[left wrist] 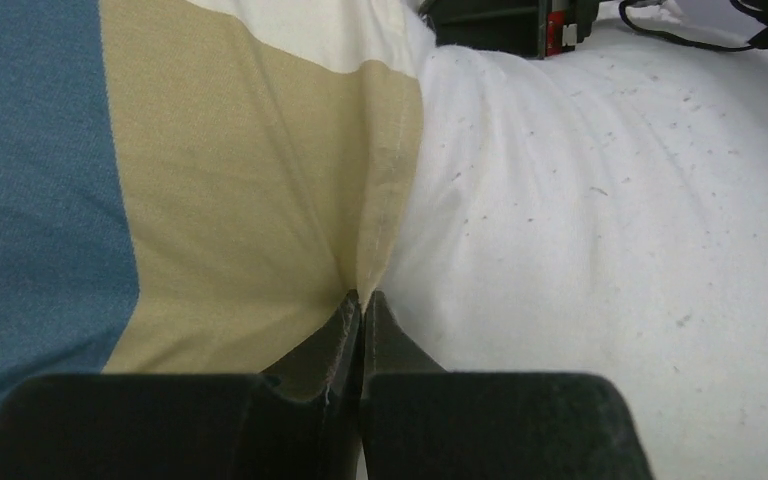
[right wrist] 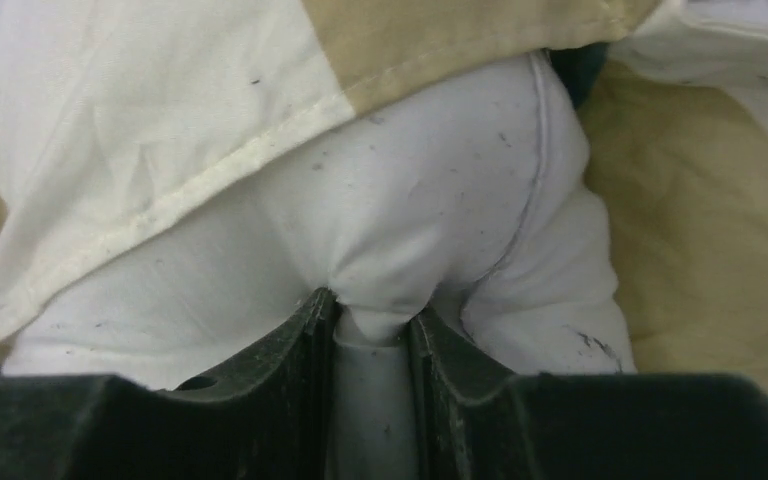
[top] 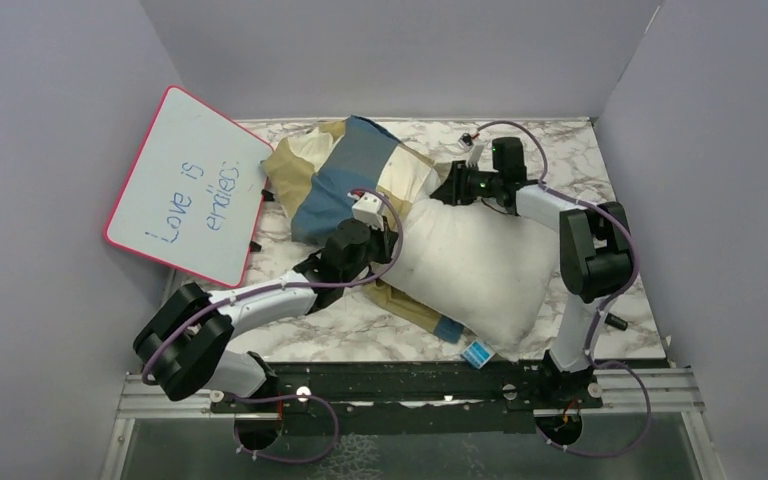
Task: Put the pillow into the pillowcase
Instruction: Stuff the pillow into the pillowcase.
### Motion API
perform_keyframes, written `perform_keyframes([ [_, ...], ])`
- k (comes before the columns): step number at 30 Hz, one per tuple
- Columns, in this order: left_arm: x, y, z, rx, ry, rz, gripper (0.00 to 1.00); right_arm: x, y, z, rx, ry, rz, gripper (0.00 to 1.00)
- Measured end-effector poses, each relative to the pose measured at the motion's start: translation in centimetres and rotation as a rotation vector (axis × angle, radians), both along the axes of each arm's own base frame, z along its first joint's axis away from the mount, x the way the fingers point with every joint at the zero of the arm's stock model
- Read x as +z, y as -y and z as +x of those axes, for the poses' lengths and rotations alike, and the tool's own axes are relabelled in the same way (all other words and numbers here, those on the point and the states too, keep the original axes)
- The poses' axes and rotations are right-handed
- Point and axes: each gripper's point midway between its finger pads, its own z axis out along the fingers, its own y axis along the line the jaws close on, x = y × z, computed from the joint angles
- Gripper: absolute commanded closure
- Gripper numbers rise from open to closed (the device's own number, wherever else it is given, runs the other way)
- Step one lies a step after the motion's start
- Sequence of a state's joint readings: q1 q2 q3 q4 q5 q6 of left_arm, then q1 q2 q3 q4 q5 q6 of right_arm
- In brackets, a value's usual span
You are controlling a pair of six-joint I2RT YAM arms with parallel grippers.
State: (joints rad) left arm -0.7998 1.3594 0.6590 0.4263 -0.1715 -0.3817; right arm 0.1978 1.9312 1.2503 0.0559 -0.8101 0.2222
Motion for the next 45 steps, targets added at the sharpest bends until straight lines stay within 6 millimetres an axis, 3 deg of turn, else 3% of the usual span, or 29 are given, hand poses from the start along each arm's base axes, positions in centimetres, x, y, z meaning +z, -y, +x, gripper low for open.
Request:
perform_keyframes([
  [2,-0.9,0.0,0.1,0.004,-0.014,0.019,0.96,0.0,-1.6,-0.7,0.031,0.026,0.013,0.90],
  [5,-1.8,0.1,0.2,0.001,-0.028,0.043,0.92,0.2,-3.1,-1.5,0.038,0.071,0.045,0.99],
  [8,-1.5,0.9,0.4,-0.024,-0.030,0.056,0.71,-0.1,-3.0,-1.3,0.000,0.093,0.049,1.00],
  [11,-0.1,1.9,0.5,-0.050,-0.028,0.049,0.52,0.0,-2.7,-1.2,-0.034,0.125,0.054,1.00],
  [14,1.1,2.3,0.1,-0.057,-0.046,0.051,0.43,0.8,-2.6,-1.3,-0.044,0.160,0.070,1.00],
  [21,5.8,0.7,0.2,0.014,-0.007,0.065,0.39,1.9,-3.4,-2.4,-0.028,0.206,0.110,1.00],
  [29,10.6,-0.6,3.5,0.124,0.136,0.189,0.30,1.9,-4.0,-3.0,-0.015,0.210,0.127,1.00],
  [36,9.4,2.0,8.5,0.115,0.192,0.450,0.24,2.1,-4.1,-3.1,-0.021,0.204,0.144,1.00],
  [40,6.4,3.3,10.8,0.109,0.159,0.591,0.24,2.2,-4.1,-3.2,-0.025,0.198,0.150,1.00],
  [45,2.7,2.8,12.4,0.122,0.124,0.742,0.27,2.4,-4.3,-3.5,-0.025,0.188,0.161,1.00],
])
